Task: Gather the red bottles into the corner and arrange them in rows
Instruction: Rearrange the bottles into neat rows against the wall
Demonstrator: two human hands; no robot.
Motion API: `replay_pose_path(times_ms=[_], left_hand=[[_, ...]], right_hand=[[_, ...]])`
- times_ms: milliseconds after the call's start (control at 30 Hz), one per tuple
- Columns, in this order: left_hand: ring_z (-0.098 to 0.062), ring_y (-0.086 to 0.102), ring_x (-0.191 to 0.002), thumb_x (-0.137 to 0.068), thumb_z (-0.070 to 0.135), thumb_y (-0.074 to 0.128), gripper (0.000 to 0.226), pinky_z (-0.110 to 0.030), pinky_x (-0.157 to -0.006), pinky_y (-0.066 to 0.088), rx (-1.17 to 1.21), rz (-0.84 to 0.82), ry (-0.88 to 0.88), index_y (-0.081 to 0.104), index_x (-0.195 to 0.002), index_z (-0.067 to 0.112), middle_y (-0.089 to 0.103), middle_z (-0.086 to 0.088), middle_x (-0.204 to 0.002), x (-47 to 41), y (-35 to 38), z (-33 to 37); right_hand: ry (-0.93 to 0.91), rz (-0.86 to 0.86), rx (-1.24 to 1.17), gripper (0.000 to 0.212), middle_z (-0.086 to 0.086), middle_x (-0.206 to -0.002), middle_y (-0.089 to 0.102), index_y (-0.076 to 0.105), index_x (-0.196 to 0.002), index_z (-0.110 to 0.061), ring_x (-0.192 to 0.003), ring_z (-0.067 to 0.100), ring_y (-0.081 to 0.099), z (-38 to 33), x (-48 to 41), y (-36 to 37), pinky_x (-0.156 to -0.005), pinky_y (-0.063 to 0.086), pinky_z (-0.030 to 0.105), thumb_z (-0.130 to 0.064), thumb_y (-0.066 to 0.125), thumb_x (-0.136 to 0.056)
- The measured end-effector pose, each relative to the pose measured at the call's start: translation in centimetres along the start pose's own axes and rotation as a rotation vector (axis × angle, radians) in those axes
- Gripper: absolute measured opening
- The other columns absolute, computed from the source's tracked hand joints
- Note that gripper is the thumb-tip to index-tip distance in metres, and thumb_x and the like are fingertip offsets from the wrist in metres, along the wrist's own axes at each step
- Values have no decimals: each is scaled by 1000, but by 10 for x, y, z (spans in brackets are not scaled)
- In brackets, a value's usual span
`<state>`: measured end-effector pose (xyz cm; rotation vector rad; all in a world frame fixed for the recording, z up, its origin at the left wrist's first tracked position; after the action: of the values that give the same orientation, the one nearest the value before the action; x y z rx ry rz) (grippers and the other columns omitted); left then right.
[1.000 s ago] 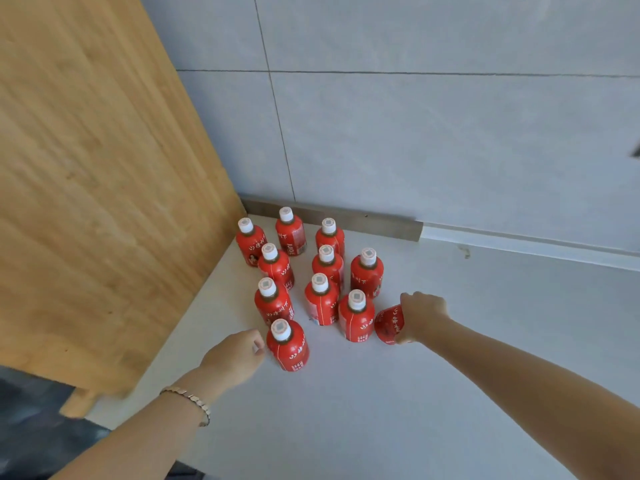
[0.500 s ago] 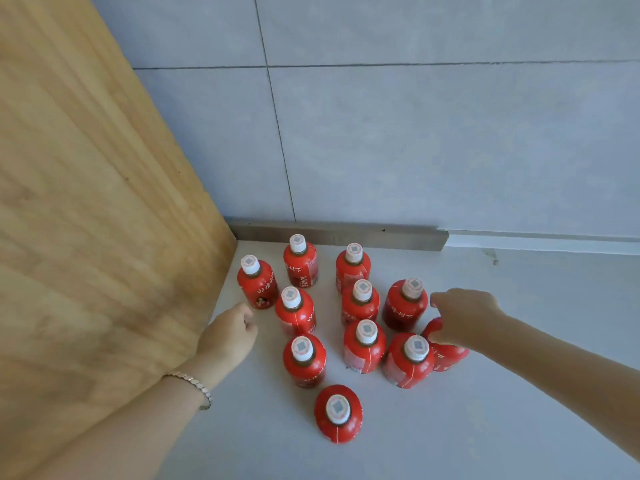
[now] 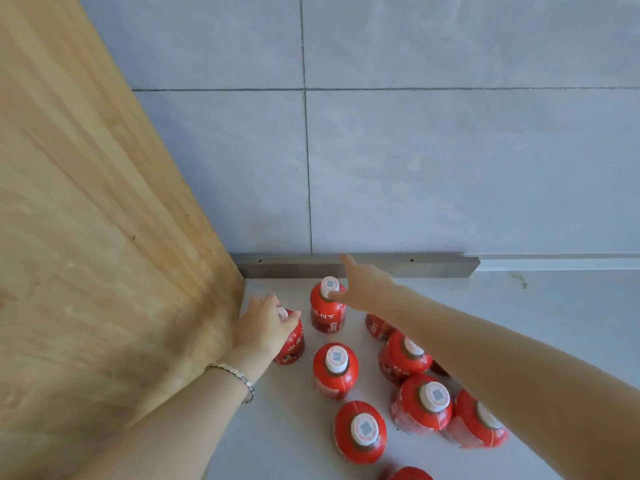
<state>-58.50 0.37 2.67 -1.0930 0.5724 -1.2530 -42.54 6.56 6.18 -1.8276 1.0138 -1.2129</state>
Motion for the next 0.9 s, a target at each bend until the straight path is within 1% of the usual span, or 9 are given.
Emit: replay_pose_path(times_ms=[133, 300, 367, 433, 533, 600, 700, 767, 900], left_hand=[[-25, 60, -94, -86, 37, 61, 35, -25, -70, 46, -10, 18, 36, 53, -104, 9, 57, -11, -108, -9, 7, -1], [-33, 55, -96, -88, 28, 60, 33, -27, -68, 32, 102, 134, 19, 52, -98, -2, 54, -19, -105, -42, -11, -5], [-35, 53, -95, -86, 27, 63, 30, -30, -68, 32, 124, 172, 13, 52, -91, -1, 53, -19, -99, -58, -18, -9], [-36, 54, -94, -84, 26, 67, 30, -36, -72, 37, 148, 182, 18, 54, -88, -1, 54, -19, -98, -72, -20, -13], [-35, 53, -99, -80, 19, 71, 30, -36, -81, 42, 187, 214, 78, 59, -99, 0, 55, -21, -105, -80, -16, -14], [-35, 51, -108, -78, 14, 73, 41, -35, -90, 42, 226, 254, 82, 56, -114, 5, 54, -20, -113, -78, -11, -16], [-32, 46, -124, -77, 13, 74, 69, -36, -105, 38, 326, 203, -98, 38, -136, 11, 46, -16, -133, -68, 5, -26], [-30, 48, -126, -80, 16, 72, 73, -36, -105, 39, 453, 157, -156, 33, -141, 11, 48, -15, -137, -65, 17, -32], [-26, 54, -122, -79, 20, 73, 66, -26, -95, 40, 636, 179, -168, 40, -135, 12, 56, -10, -133, -69, 17, -34]], right_hand=[[29, -53, -72, 55, 14, -123, 62, 34, -131, -18, -105, 32, 62, -5, -21, 32, -88, 54, 43, -42, 58, -88], [50, -24, -171, 51, 13, -115, 64, 36, -126, -18, -100, 30, 63, 1, -25, 40, -80, 52, 40, -43, 59, -87], [46, -12, -180, 50, 12, -115, 64, 37, -125, -17, -98, 29, 64, 1, -26, 41, -79, 54, 40, -41, 59, -87], [45, -5, -210, 50, 11, -115, 64, 37, -125, -18, -97, 28, 64, 2, -26, 44, -80, 57, 41, -41, 59, -87], [47, 26, -250, 49, 10, -119, 62, 38, -127, -19, -100, 27, 63, 3, -25, 46, -79, 57, 39, -40, 59, -88], [44, 78, -261, 46, 10, -121, 60, 39, -125, -19, -101, 27, 63, 1, -24, 47, -76, 55, 37, -41, 56, -89], [71, 147, -261, 40, 11, -118, 58, 41, -119, -14, -97, 29, 63, -12, -33, 45, -71, 53, 37, -41, 52, -91], [95, 157, -290, 40, 13, -116, 57, 41, -115, -10, -96, 32, 62, -25, -48, 41, -69, 48, 37, -41, 51, -92], [91, 168, -296, 44, 16, -117, 57, 42, -117, -6, -103, 38, 60, -50, -71, 35, -71, 41, 36, -41, 51, -92]])
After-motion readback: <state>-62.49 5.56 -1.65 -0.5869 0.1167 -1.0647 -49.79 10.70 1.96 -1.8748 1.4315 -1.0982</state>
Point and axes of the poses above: each hand's wrist, its own x-axis away from the middle knuckle, its own y-axis out of the palm, z = x × y, the point moved 3 cm from there along -x, towards the middle knuckle
